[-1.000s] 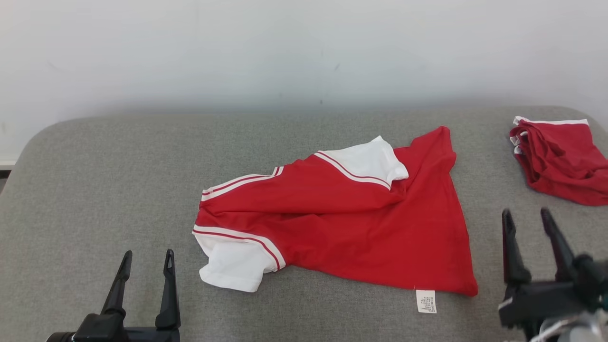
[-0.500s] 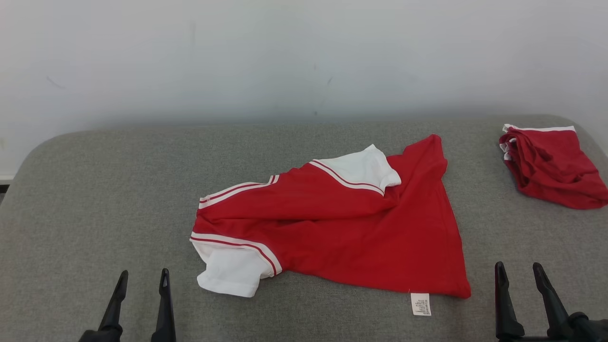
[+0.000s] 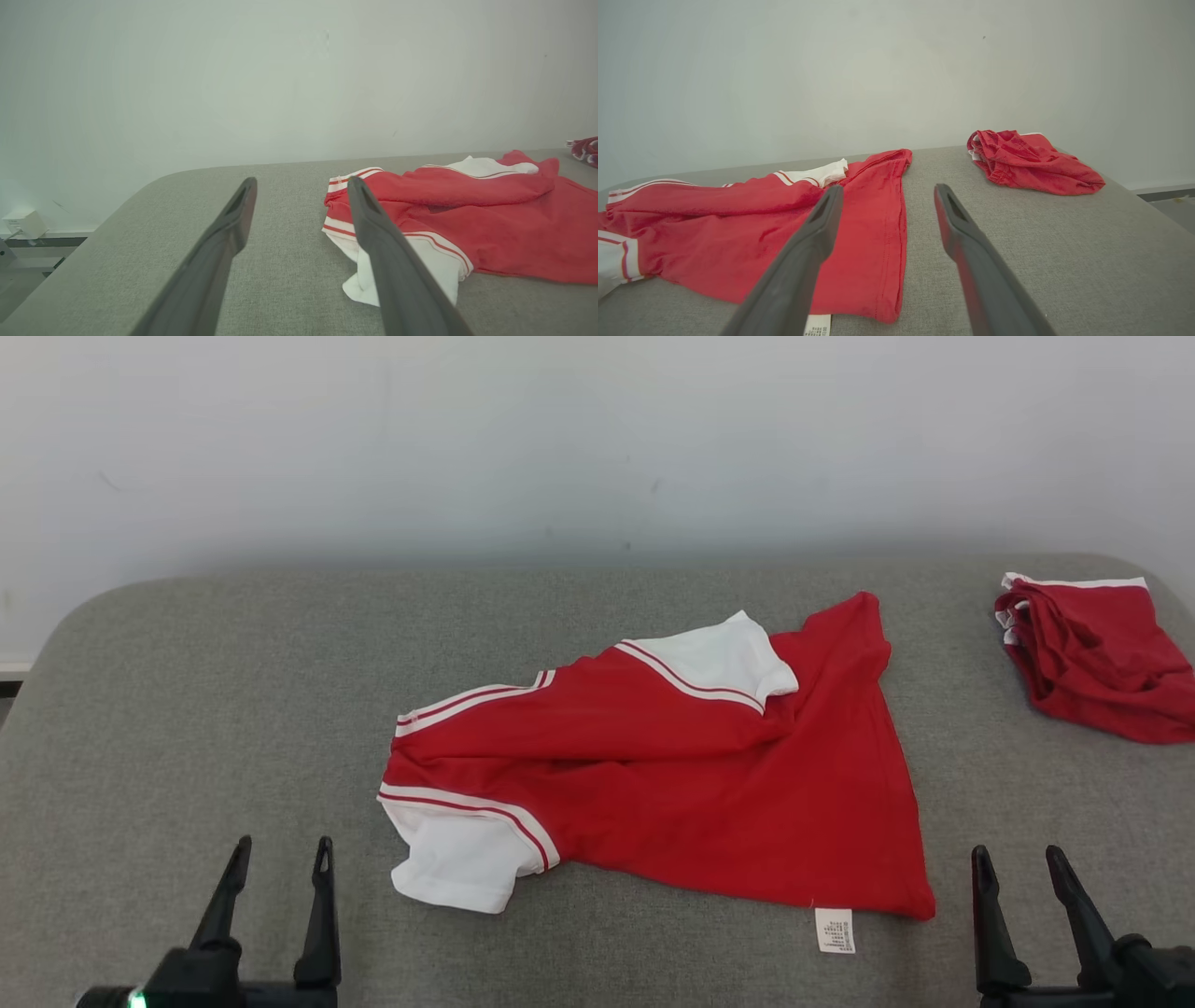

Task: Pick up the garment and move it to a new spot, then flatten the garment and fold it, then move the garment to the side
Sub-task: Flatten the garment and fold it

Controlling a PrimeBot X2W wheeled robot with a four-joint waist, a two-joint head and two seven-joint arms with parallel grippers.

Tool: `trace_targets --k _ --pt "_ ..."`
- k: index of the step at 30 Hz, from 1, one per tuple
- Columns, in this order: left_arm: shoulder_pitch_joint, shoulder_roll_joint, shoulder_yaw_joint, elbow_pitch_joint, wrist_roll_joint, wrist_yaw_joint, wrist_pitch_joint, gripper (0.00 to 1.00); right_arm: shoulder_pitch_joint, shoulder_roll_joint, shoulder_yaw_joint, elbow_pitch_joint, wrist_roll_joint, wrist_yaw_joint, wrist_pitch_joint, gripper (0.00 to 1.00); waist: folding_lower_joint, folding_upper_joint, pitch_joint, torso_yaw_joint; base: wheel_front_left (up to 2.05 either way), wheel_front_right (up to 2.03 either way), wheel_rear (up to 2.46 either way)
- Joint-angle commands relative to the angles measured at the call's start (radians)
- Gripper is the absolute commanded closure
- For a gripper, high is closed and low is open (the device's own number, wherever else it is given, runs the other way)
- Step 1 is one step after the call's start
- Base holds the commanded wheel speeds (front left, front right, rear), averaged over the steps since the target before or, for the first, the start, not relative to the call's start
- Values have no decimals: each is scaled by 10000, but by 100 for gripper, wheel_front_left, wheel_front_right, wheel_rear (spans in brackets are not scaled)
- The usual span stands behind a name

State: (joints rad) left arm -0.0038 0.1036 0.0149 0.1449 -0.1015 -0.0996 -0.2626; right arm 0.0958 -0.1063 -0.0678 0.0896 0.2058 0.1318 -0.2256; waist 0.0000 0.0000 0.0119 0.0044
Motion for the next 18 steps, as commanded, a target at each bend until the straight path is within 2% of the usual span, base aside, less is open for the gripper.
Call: trace_targets --k 1,7,18 --pt "-449 182 -111 200 12 -87 5 0 -278 -172 43 203 -18 -26 35 0 0 0 211 9 0 0 0" --pt "-1542 547 -668 1202 -106 -233 318 0 -1029 -412 157 1188 -44 -26 221 0 0 0 754 -24 0 0 0" --pt "-3019 904 -2039 3637 -606 -301 470 0 -2079 -344 605 3103 49 -26 269 0 0 0 1565 -45 0 0 0"
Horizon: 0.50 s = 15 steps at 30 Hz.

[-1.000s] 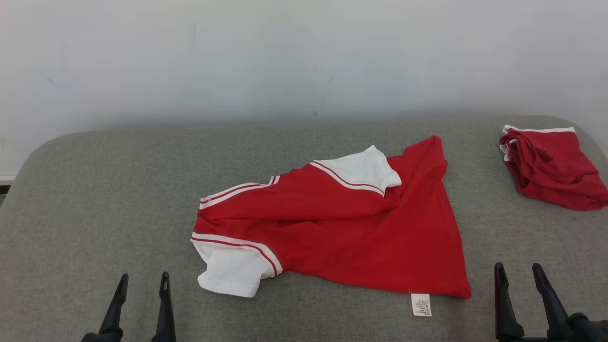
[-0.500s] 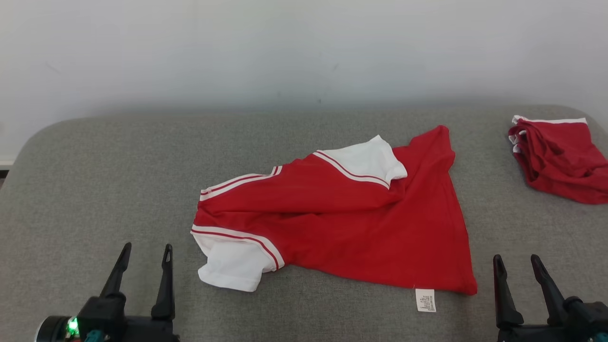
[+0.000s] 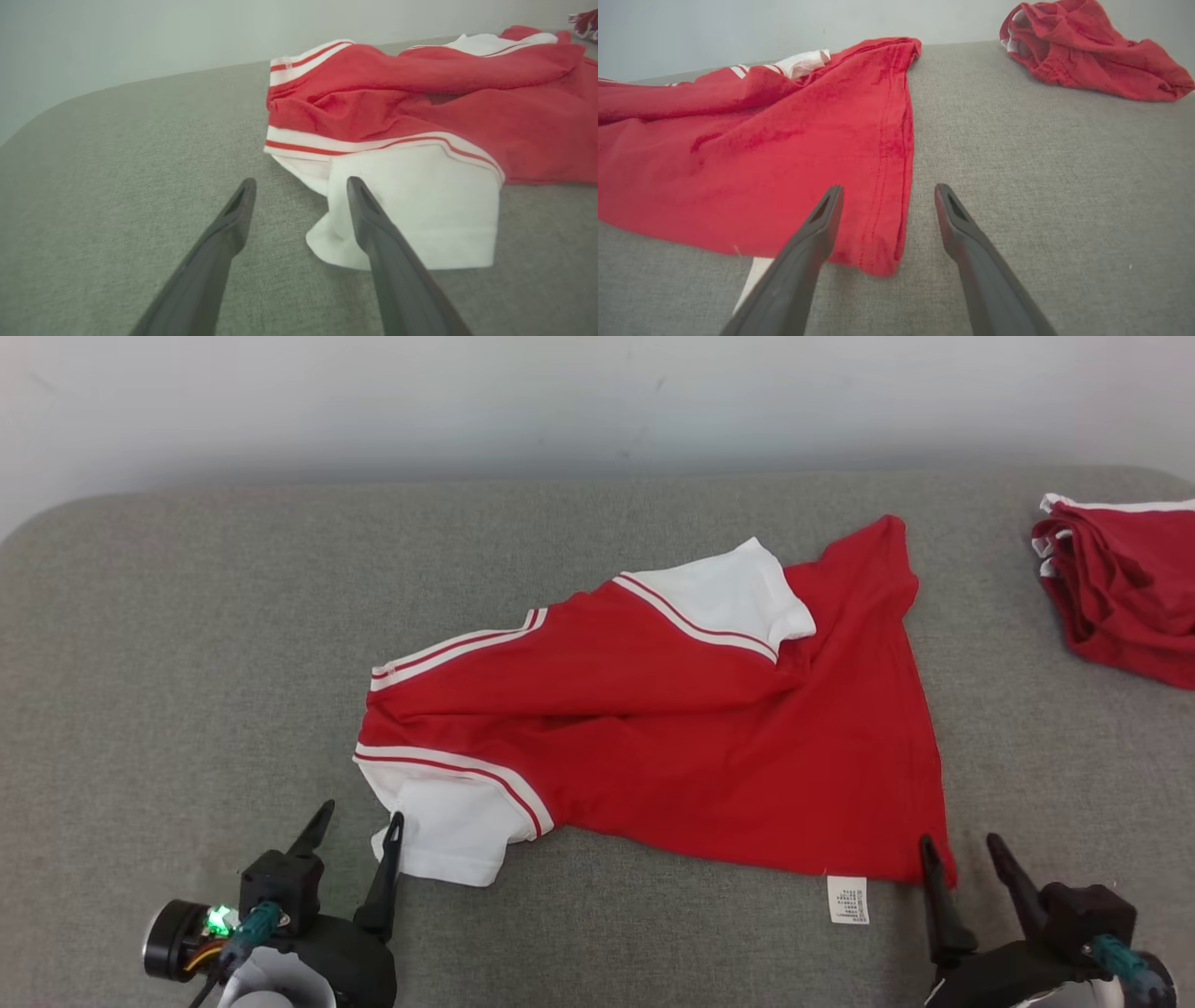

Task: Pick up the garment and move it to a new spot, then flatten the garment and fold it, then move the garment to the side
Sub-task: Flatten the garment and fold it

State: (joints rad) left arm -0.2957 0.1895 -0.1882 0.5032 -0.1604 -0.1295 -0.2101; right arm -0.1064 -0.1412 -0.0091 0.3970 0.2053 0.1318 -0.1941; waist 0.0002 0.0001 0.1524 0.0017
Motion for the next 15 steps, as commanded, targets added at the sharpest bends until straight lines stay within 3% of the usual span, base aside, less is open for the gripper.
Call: trace_targets --k 1,14,15 --pt "-196 69 -117 320 -112 -4 -55 0 -137 4 96 236 74 -26 -69 0 -2 -1 206 -21 0 0 0" --pt "-918 11 -1374 2575 -1279 -1 -382 0 -880 123 789 1952 291 -26 -386 0 -2 -1 463 -239 0 0 0" --pt "-933 -13 -1503 2683 -1397 -1 -371 11 -926 128 823 2040 340 -26 -410 2 -2 -1 461 -257 0 0 0"
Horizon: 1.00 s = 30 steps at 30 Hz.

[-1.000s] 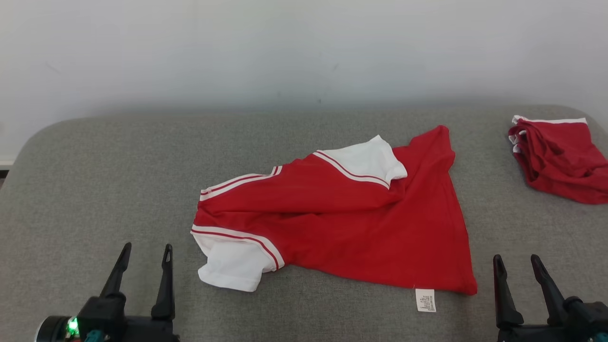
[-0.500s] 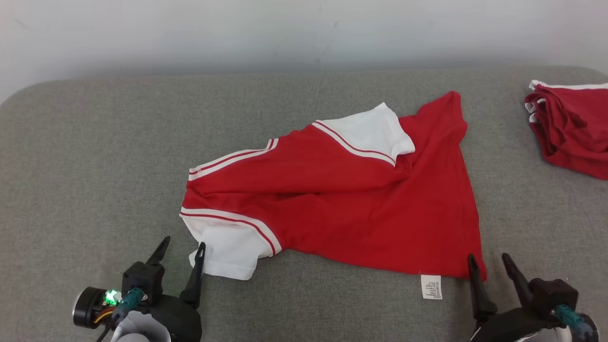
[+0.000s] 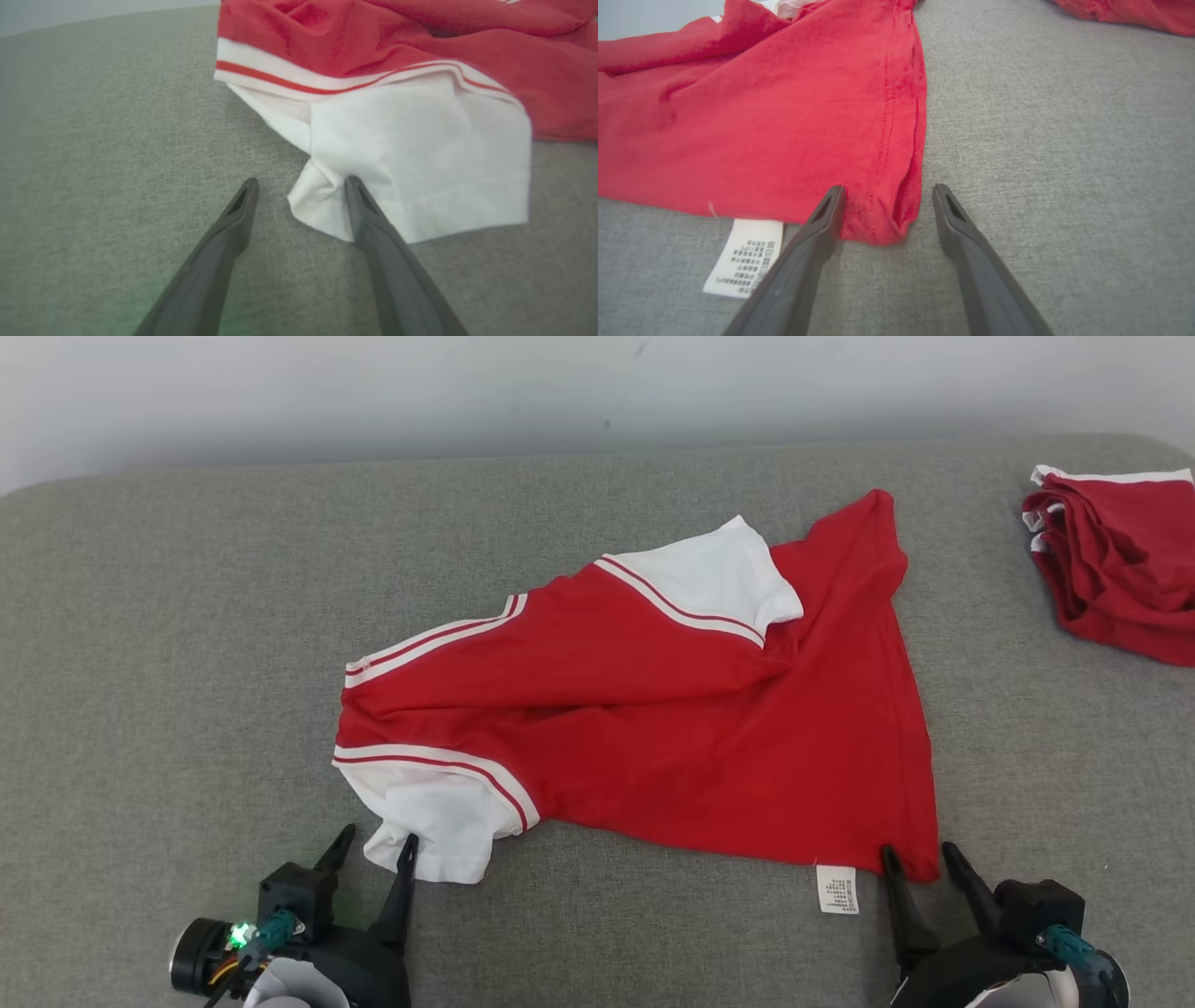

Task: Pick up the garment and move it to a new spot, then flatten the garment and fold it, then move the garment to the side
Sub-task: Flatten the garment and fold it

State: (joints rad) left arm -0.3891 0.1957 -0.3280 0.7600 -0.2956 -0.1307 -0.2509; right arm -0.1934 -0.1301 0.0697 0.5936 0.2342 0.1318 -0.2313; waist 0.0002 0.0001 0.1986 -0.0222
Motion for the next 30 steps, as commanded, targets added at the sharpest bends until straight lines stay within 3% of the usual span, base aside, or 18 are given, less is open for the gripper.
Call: trace_targets --k 1,2,9,18,25,30 --pt "-6 -93 -233 230 -151 9 22 56 -90 29 76 192 96 -26 -33 61 -2 -1 -11 -38 0 0 0" --pt "-14 -107 -380 318 -258 6 25 100 -121 30 133 283 132 -26 -46 100 -2 -1 -41 -54 0 0 0" --pt "262 82 -400 -66 -821 17 -129 100 -231 -50 472 143 453 -26 -286 100 -2 -1 -483 -104 0 0 0" --pt "320 542 397 -2619 -1046 37 -143 100 -416 -503 575 -1236 1107 -26 -342 100 -2 -1 -990 -120 0 0 0" --pt "-1230 897 365 -3955 -1117 27 782 100 -1963 -1079 907 -1812 1322 -26 95 100 -2 -1 -708 -340 0 0 0" --pt "-4302 1370 -177 -4573 -1373 17 2046 100 -4836 -1528 993 -1660 1695 -26 814 100 -2 -1 488 -599 0 0 0"
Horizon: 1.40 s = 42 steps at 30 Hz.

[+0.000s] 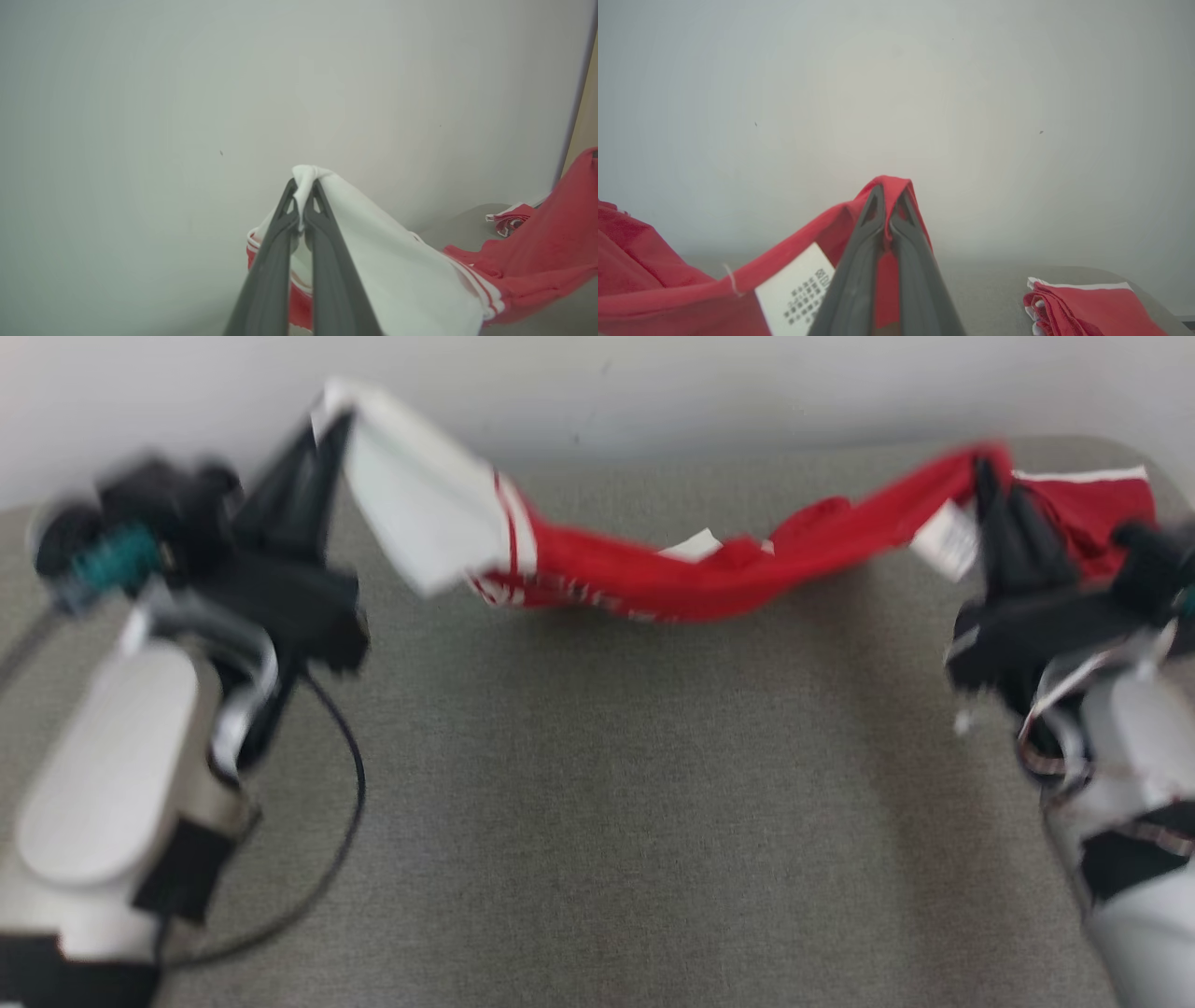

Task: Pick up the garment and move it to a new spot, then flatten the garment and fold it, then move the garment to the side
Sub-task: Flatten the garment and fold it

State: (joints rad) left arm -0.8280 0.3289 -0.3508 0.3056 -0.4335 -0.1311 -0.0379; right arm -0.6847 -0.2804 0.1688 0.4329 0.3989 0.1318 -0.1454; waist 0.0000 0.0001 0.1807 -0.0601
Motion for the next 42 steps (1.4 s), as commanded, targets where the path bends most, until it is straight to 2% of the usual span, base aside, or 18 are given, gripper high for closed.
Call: trace_targets --k 1,7,10,15,21,29,34,42 --pt "-536 135 -19 -4 -94 20 120 100 -491 -89 22 49 154 -26 89 100 0 -1 931 -256 0 0 0" --pt "-4473 191 124 1243 -818 21 868 100 -4145 -701 425 1017 221 -26 634 100 0 -1 2467 -428 0 0 0" --pt "-6434 104 -62 2175 -705 21 1054 100 -6049 -921 715 1617 243 -26 850 100 0 -1 3161 -452 0 0 0" --pt "-9227 -290 -62 3714 -544 27 844 100 -8817 -977 742 2842 650 -26 990 100 0 -1 3938 -431 0 0 0" --pt "-11575 -698 -361 5313 -205 25 286 100 -10931 -1153 1205 4121 638 -27 982 100 0 -1 4391 -332 0 0 0" --pt "-13520 -1114 -697 6861 20 35 -196 100 -12623 -1114 1810 5454 573 -27 806 100 0 -1 4766 -217 0 0 0" --pt "-13980 -1304 -983 7502 -35 23 -536 100 -13125 -867 2114 6026 677 -27 517 100 0 -1 4926 -210 0 0 0" --pt "-14123 -1374 -1469 7966 -446 19 -826 100 -13343 -816 2489 6419 807 -27 188 100 0 -1 5158 -166 0 0 0"
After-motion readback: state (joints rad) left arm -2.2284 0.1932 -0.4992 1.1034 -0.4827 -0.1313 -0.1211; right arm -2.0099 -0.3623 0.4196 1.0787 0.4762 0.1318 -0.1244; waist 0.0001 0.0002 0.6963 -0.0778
